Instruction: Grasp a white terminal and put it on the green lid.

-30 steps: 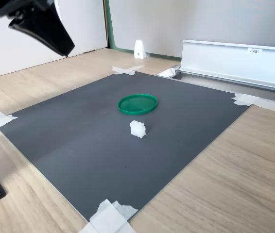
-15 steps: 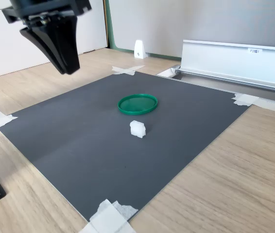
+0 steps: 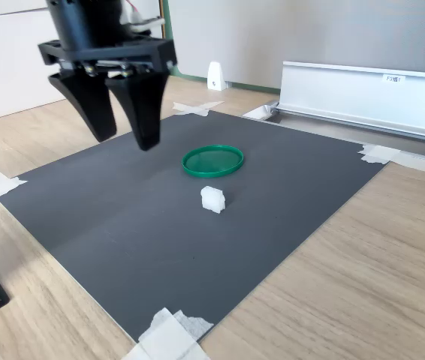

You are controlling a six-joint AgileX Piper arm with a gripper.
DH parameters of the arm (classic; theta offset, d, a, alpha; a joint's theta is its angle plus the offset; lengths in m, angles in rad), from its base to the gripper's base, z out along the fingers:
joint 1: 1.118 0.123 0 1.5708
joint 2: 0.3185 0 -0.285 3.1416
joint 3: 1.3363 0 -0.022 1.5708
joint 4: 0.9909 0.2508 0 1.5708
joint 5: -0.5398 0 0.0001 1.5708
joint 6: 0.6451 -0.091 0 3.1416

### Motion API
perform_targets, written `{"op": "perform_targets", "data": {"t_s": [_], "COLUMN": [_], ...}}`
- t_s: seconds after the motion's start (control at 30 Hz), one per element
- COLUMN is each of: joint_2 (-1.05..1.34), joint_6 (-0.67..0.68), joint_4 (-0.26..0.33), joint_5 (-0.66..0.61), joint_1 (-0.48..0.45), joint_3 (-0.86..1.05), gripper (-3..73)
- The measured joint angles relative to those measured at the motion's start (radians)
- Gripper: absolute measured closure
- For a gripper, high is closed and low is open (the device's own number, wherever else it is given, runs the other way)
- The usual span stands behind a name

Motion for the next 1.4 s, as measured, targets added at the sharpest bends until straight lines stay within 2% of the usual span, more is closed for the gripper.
{"op": "perform_targets", "data": {"t_s": [0.17, 0.33, 0.5, 0.77, 1.03, 1.4], "joint_2": [-0.011, -0.084, -0.166, -0.287, -0.365, -0.404], "joint_6": [0.039, 0.096, 0.159, 0.255, 0.266, 0.266], "joint_4": [-0.03, -0.032, -0.013, 0.07, 0.084, 0.092], "joint_5": [0.105, 0.094, 0.064, 0.08, 0.13, 0.133], "joint_1": [-0.081, -0.097, -0.098, -0.099, -0.099, -0.099], "joint_3": [-0.005, -0.058, -0.102, -0.119, -0.12, -0.121], "gripper": [5.5, 6.2, 7.9, 8.7, 8.9, 9.1]}}
